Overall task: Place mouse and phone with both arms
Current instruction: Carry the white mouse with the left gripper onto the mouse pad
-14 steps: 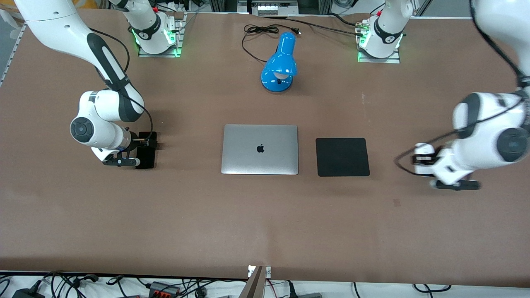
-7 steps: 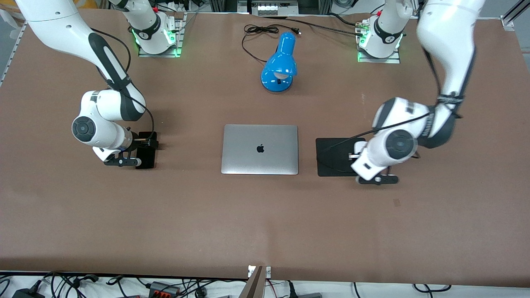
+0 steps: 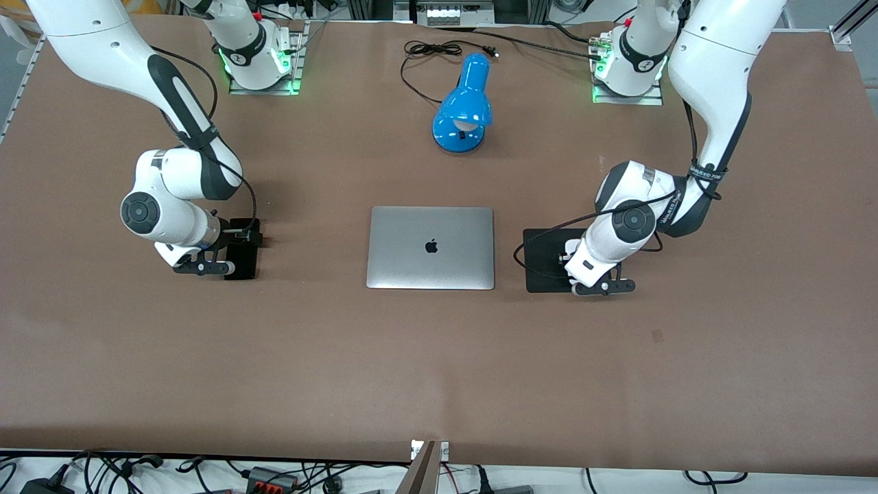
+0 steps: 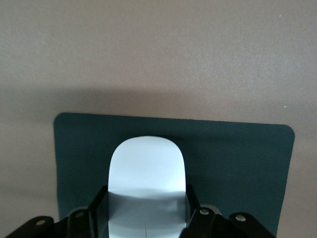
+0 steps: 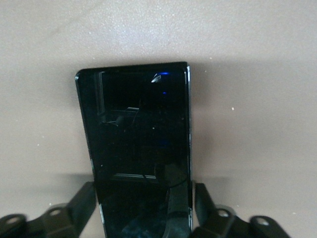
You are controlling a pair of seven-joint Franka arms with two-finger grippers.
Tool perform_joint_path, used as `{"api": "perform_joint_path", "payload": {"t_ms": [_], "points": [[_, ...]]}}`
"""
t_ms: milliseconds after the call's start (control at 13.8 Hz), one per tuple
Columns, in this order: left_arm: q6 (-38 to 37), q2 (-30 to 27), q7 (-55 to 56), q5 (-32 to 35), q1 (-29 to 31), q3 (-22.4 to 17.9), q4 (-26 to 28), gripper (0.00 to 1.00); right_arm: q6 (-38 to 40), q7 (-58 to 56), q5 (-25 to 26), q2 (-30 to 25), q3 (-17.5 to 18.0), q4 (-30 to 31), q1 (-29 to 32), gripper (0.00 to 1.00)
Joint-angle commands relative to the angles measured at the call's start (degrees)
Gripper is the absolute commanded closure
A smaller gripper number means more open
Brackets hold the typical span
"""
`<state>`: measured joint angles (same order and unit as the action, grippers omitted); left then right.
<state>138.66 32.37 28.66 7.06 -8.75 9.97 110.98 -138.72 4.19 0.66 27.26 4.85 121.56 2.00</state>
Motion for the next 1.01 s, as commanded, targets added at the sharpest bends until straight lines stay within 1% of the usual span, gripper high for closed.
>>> {"api": "perform_joint_path", "payload": {"t_ms": [0, 72, 145, 217, 289, 361, 434, 578, 795, 940], "points": [[3.26, -0.73, 1.58, 1.29, -0.39, -0.13, 2.57, 0.67, -1.2, 0.38, 0.74, -0.98, -0.27, 1.4, -0.42, 0.24], [4.67, -0.56, 1.58, 1.29, -0.39, -0.13, 3.44, 0.67, -1.2, 0.38, 0.74, -0.98, -0.27, 1.4, -0.42, 0.28], [5.56, -0.38, 1.58, 1.29, -0.39, -0.13, 3.71, 0.66, -1.2, 0.38, 0.74, -0.98, -0.27, 1.4, -0.42, 0.29], [5.56, -0.29, 1.58, 1.2, -0.39, -0.22, 3.63, 0.57, -1.2, 0.38, 0.74, -0.98, -0.27, 1.4, -0.42, 0.31], [5.56, -0.38, 1.58, 1.2, -0.39, -0.22, 3.63, 0.34, -1.2, 0.38, 0.83, -0.98, -0.27, 1.31, -0.42, 0.31], [5.48, -0.47, 1.66, 1.2, -0.3, -0.22, 3.54, 0.14, -1.2, 0.56, 0.74, -0.98, -0.27, 1.14, -0.42, 0.33], [5.48, -0.55, 1.58, 1.2, -0.21, -0.22, 3.45, 0.0, -0.94, 0.56, 0.74, -1.07, -0.19, 0.52, -1.03, 0.35], [5.22, -0.64, 1.58, 1.2, -0.21, -0.13, 3.28, 0.0, 0.46, 1.08, 0.74, -1.15, -0.1, -1.58, -3.05, 0.35], [4.69, -1.69, 1.58, 1.2, -0.21, -0.13, 3.01, 0.0, 9.14, 4.58, 0.66, -0.89, 0.16, -8.34, -6.82, 0.36], [1.81, -3.18, 1.49, 1.2, -0.3, -0.13, 1.88, 0.0, 12.5, 6.97, 0.31, -0.89, 0.16, -11.07, -10.25, 0.37]]}}
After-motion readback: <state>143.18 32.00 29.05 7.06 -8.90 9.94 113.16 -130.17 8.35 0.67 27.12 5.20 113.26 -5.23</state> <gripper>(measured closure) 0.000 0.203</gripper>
